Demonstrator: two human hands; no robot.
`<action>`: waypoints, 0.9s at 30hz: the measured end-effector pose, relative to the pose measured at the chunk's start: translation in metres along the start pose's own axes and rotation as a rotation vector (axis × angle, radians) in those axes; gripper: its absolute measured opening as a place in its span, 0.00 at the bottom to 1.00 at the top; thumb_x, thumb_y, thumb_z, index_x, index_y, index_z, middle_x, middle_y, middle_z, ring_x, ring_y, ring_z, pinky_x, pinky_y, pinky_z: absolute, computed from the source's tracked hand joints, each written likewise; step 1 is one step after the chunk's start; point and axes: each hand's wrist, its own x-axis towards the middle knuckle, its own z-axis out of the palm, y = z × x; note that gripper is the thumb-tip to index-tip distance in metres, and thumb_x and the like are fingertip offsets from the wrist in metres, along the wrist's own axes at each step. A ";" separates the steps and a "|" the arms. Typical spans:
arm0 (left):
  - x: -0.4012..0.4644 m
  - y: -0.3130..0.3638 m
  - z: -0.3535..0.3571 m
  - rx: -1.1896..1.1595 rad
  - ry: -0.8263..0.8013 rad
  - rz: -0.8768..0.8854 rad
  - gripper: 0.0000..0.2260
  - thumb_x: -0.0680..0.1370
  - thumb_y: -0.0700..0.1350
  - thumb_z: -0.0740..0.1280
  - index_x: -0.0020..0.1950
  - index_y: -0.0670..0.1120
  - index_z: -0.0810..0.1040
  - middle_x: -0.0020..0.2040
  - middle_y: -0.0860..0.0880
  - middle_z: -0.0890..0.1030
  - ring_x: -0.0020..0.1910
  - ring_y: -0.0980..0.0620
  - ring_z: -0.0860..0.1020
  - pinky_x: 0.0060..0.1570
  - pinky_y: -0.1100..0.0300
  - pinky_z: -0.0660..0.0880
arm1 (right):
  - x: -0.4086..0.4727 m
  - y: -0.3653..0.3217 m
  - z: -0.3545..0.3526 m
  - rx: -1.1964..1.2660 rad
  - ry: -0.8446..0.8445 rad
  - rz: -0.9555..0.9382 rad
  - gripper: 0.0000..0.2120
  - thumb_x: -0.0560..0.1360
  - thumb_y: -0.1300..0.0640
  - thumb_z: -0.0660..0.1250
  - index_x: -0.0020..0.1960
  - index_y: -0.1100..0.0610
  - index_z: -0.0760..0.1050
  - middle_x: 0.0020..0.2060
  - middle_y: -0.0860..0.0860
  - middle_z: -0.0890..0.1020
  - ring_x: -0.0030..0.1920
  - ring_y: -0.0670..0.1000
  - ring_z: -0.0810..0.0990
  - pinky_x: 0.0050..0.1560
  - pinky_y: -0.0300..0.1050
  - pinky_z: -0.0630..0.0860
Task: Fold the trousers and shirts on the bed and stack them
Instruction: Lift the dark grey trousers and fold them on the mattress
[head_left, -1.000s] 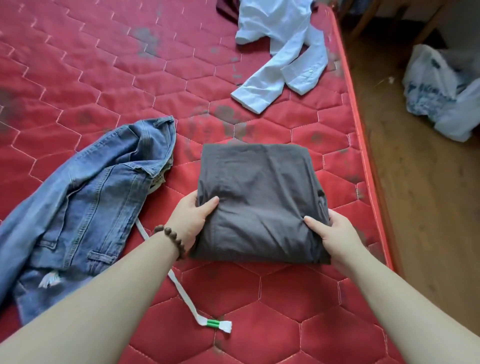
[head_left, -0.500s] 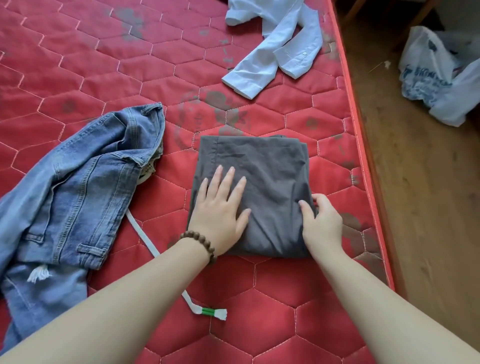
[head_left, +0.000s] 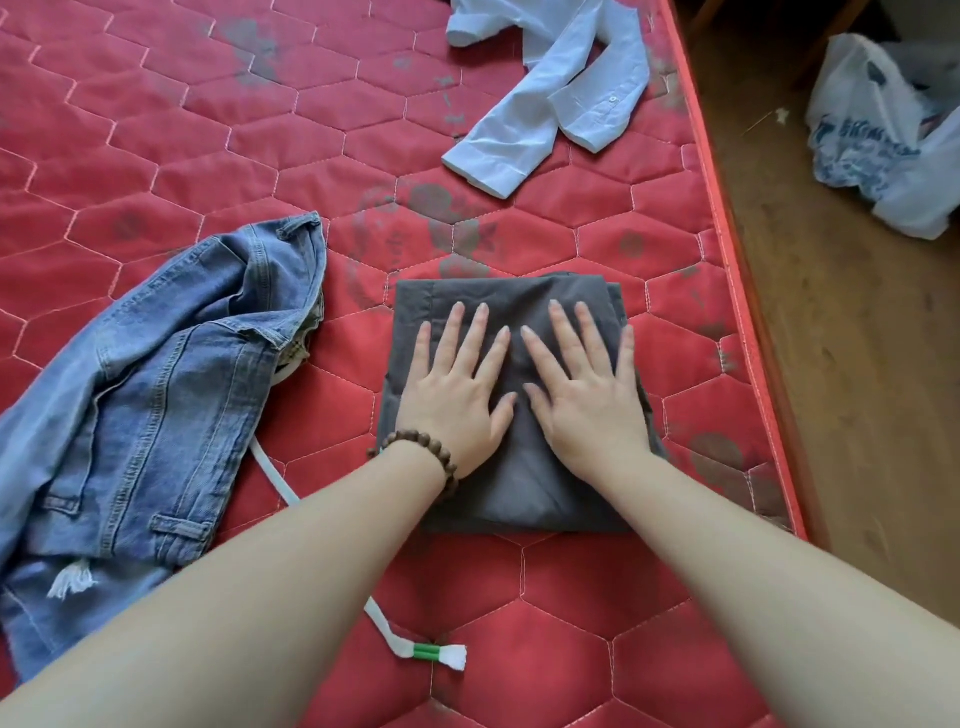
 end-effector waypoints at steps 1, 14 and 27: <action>0.007 -0.002 0.003 0.003 -0.009 -0.010 0.30 0.79 0.60 0.49 0.79 0.50 0.50 0.79 0.45 0.45 0.78 0.44 0.41 0.75 0.43 0.40 | 0.009 0.001 0.004 -0.047 -0.043 -0.040 0.26 0.81 0.47 0.56 0.77 0.50 0.56 0.78 0.52 0.50 0.78 0.56 0.45 0.73 0.64 0.37; 0.019 -0.012 0.024 -0.096 0.004 -0.277 0.33 0.74 0.65 0.45 0.79 0.56 0.50 0.80 0.47 0.46 0.78 0.40 0.42 0.73 0.37 0.46 | 0.043 0.013 0.043 -0.029 -0.070 -0.008 0.27 0.78 0.39 0.45 0.77 0.42 0.55 0.78 0.48 0.54 0.78 0.52 0.48 0.74 0.65 0.39; 0.019 -0.033 0.020 -0.254 -0.044 -0.256 0.33 0.77 0.63 0.57 0.78 0.60 0.47 0.79 0.48 0.39 0.77 0.40 0.40 0.75 0.46 0.41 | 0.048 0.022 0.042 0.095 -0.185 0.216 0.28 0.79 0.36 0.47 0.76 0.37 0.41 0.77 0.49 0.33 0.77 0.59 0.39 0.76 0.54 0.40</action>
